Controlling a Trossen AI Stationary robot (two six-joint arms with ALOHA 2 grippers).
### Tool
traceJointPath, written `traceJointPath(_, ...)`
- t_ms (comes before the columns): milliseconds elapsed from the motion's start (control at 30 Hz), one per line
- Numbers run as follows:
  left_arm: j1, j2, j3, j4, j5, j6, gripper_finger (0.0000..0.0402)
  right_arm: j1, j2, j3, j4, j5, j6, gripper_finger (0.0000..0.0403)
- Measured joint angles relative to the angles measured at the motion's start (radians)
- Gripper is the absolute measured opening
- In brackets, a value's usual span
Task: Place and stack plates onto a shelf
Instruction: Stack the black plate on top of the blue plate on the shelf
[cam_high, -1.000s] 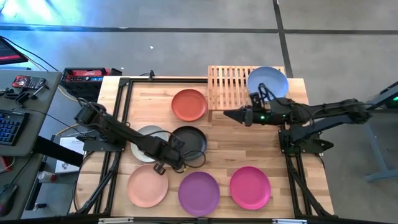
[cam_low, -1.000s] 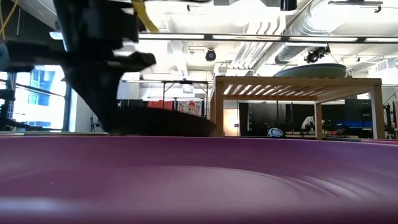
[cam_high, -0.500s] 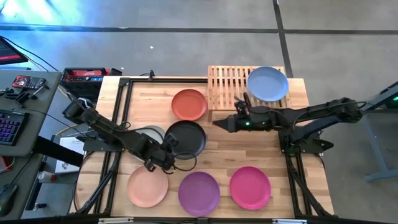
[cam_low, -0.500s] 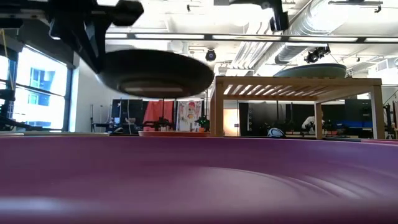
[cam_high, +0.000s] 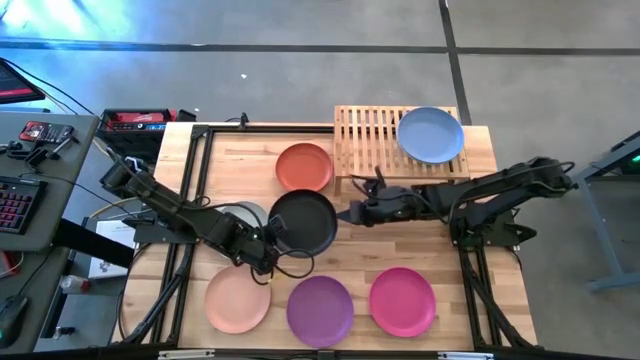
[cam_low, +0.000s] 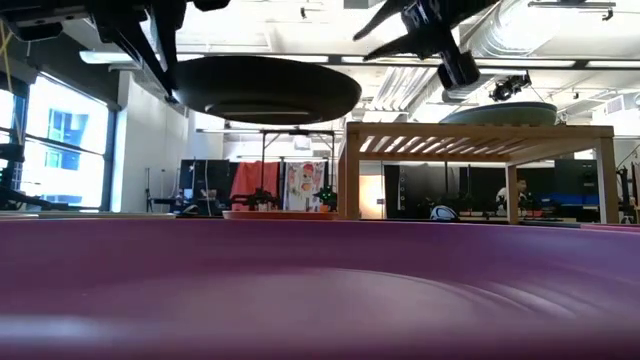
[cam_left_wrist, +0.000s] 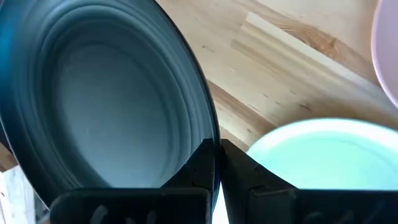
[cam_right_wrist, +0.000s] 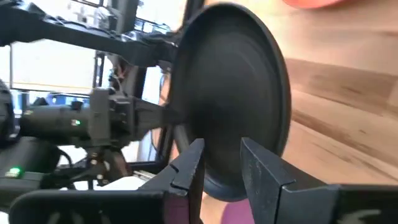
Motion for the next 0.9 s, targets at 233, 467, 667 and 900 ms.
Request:
traceJointPath(233, -0.002, 0.0, 0.0, -0.001, -0.032, 0.031, 0.0001, 0.015, 0.019, 0.0, -0.08, 0.006, 0.049, 0.0087)
traceJointPath(467, -0.003, 0.0, 0.0, 0.006, -0.05, 0.056, 0.0001, 0.018, 0.018, 0.0, -0.116, 0.026, 0.068, 0.0087)
traceJointPath(667, -0.003, 0.0, 0.0, 0.019, -0.083, 0.079, 0.0001, 0.018, 0.018, 0.0, -0.139, 0.03, 0.072, 0.0087)
traceJointPath(900, -0.002, 0.0, 0.0, 0.025, -0.083, 0.082, 0.0001, 0.018, 0.018, 0.0, -0.138, 0.045, 0.068, 0.0087)
